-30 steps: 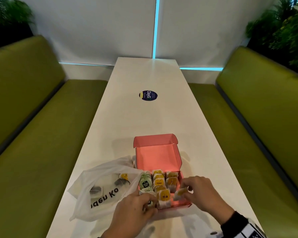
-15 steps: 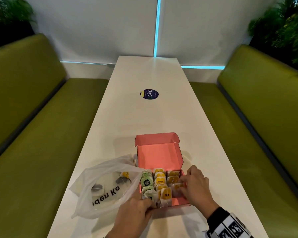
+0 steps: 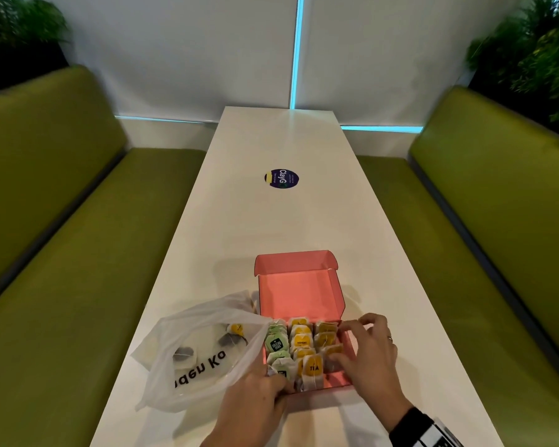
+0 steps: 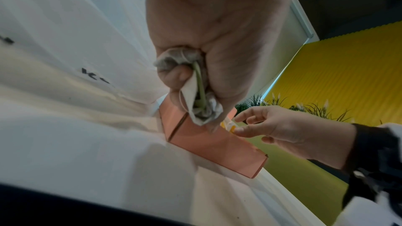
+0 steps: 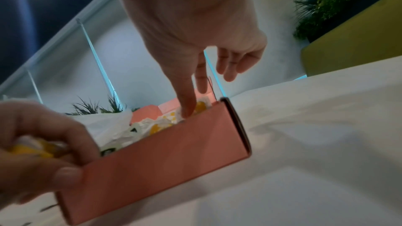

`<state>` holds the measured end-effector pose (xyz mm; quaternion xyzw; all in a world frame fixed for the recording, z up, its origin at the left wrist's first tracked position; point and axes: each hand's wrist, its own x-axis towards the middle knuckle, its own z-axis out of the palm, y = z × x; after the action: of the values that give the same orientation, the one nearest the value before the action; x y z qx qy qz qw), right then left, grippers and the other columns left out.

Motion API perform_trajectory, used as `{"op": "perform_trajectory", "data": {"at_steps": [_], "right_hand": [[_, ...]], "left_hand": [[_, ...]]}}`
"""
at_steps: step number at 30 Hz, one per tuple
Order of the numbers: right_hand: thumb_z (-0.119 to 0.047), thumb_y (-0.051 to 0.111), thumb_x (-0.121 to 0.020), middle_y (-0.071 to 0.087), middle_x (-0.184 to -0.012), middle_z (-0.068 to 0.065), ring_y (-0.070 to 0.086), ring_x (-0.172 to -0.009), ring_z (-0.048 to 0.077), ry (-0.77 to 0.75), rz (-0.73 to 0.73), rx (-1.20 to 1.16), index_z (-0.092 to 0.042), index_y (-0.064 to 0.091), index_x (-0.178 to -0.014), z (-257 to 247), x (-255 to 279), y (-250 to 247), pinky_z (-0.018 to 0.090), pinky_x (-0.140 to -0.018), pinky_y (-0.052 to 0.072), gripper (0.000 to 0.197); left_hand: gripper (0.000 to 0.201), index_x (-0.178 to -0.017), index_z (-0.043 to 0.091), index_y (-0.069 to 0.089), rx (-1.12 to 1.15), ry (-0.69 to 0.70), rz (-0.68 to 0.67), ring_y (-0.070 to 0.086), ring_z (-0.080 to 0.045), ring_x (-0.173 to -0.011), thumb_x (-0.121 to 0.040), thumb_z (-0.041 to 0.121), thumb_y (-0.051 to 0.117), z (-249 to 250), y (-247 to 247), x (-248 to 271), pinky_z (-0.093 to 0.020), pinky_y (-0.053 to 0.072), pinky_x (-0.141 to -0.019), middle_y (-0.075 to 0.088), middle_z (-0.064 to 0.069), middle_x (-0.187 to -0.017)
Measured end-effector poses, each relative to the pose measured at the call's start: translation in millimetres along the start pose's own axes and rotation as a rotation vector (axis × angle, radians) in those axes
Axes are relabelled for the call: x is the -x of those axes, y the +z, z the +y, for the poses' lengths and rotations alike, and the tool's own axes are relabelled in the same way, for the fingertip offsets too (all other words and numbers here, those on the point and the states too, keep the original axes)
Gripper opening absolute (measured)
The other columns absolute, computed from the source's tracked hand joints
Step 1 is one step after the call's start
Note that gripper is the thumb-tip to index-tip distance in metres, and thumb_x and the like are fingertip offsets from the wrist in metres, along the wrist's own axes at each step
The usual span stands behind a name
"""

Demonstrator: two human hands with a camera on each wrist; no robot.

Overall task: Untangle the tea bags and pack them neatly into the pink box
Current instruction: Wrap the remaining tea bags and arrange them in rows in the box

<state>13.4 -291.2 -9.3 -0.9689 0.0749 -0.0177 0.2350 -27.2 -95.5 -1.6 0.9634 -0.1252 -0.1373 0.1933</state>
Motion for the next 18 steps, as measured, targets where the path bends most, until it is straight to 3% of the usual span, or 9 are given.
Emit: {"op": "perform_trajectory", "data": {"at_steps": [2,4,6,9,11,14,18], "right_hand": [[-0.018,0.085,-0.056,0.048,-0.110,0.008,0.056,-0.095,0.029,0.003,0.026,0.054,-0.020,0.069,-0.088,2,8,1,0.042,-0.076,0.045,0.035],[-0.016,0.091,-0.041,0.058,-0.098,0.011,0.063,-0.078,0.031,-0.009,-0.033,0.156,-0.020,0.069,-0.066,4,15,5,0.041,-0.059,0.049,0.033],[-0.017,0.090,-0.039,0.063,-0.096,0.012,0.064,-0.075,0.032,0.020,-0.072,0.229,-0.020,0.068,-0.056,6,17,13,0.040,-0.055,0.049,0.028],[-0.030,0.076,-0.068,0.058,-0.123,0.011,0.059,-0.100,0.033,0.066,-0.070,0.278,-0.020,0.074,-0.071,-3,16,17,0.042,-0.072,0.048,0.012],[-0.035,0.057,-0.086,0.039,-0.145,0.007,0.047,-0.119,0.029,0.054,-0.085,0.304,-0.021,0.072,-0.093,-7,12,21,0.039,-0.087,0.042,0.022],[-0.035,0.048,-0.090,0.021,-0.153,0.000,0.034,-0.130,0.023,0.086,-0.139,0.304,-0.023,0.060,-0.117,-13,7,19,0.036,-0.096,0.036,0.032],[-0.040,0.051,-0.088,0.021,-0.152,-0.004,0.031,-0.131,0.021,0.118,-0.141,0.255,-0.029,0.058,-0.118,-14,5,21,0.035,-0.097,0.034,0.033]], "left_hand": [[0.030,-0.116,0.037,0.059,0.004,-0.003,-0.009,0.052,-0.012,-0.111,-0.090,0.039,0.046,0,1,0,-0.021,0.042,-0.083,0.055,0.008,-0.122],[0.031,-0.117,0.036,0.059,-0.001,-0.003,-0.012,0.051,-0.013,-0.112,-0.090,0.039,0.046,0,0,0,-0.021,0.042,-0.084,0.054,0.007,-0.123],[0.031,-0.118,0.036,0.059,-0.002,-0.002,-0.008,0.050,-0.013,-0.113,-0.089,0.038,0.046,1,0,0,-0.020,0.041,-0.084,0.053,0.007,-0.124],[0.030,-0.116,0.036,0.060,0.013,0.005,-0.012,0.051,-0.013,-0.111,-0.089,0.036,0.047,1,0,0,-0.021,0.041,-0.084,0.054,0.007,-0.122],[0.029,-0.115,0.037,0.061,0.038,0.009,-0.020,0.052,-0.013,-0.111,-0.089,0.037,0.048,0,-1,0,-0.021,0.042,-0.084,0.055,0.006,-0.121],[0.029,-0.116,0.039,0.061,0.049,0.020,-0.023,0.051,-0.013,-0.111,-0.089,0.040,0.049,-1,-1,0,-0.021,0.043,-0.086,0.052,0.005,-0.123],[0.029,-0.114,0.039,0.062,0.074,0.026,-0.036,0.052,-0.013,-0.110,-0.089,0.041,0.049,-1,-1,-1,-0.023,0.042,-0.088,0.057,0.006,-0.119]]}}
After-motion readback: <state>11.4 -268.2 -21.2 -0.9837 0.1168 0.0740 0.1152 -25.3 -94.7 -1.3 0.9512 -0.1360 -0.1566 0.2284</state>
